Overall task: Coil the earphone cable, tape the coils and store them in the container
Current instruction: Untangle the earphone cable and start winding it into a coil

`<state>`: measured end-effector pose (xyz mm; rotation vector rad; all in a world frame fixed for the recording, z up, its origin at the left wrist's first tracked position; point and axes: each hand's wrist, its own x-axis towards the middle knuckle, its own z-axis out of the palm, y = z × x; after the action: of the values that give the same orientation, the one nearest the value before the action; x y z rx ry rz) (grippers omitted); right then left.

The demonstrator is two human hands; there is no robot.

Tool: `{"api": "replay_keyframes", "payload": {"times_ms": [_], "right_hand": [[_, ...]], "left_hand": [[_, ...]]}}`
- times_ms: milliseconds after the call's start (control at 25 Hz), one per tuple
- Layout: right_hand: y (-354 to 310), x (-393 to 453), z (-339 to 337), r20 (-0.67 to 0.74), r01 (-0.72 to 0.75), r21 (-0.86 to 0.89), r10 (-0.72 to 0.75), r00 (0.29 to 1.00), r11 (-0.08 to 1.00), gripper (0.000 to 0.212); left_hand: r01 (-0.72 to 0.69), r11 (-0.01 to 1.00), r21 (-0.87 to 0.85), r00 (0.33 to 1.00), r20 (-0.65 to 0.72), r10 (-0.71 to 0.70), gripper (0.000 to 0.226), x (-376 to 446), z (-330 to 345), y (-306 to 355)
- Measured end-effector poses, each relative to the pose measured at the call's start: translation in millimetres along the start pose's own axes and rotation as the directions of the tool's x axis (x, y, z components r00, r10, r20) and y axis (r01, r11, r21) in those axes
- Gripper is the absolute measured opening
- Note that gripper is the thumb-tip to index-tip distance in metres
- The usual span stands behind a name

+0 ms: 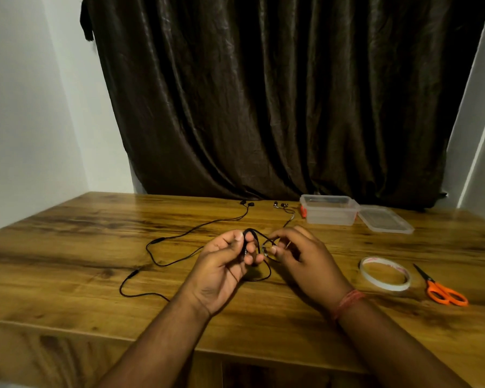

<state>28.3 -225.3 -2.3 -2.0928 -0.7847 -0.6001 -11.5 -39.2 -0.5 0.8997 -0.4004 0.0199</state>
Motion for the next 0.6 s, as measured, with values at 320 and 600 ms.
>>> {"api": "replay_keyframes", "payload": {"times_ms": [320,600], "right_hand": [[0.5,-3.8,5.0,0.283,-0.232,0.235,0.162,0.946,0.944,0.023],[2.0,-6.5,4.8,0.421,0.041,-0.183,0.041,0.906,0.982,0.032]], "left_hand": [[-0.122,0.979,-0.163,0.988,-0.112,0.105,0.021,3.9,-6.2,5.2],[-0.204,0.966,-0.155,0.955,-0.249,0.162,0.013,10.5,-7.0,5.7]]}}
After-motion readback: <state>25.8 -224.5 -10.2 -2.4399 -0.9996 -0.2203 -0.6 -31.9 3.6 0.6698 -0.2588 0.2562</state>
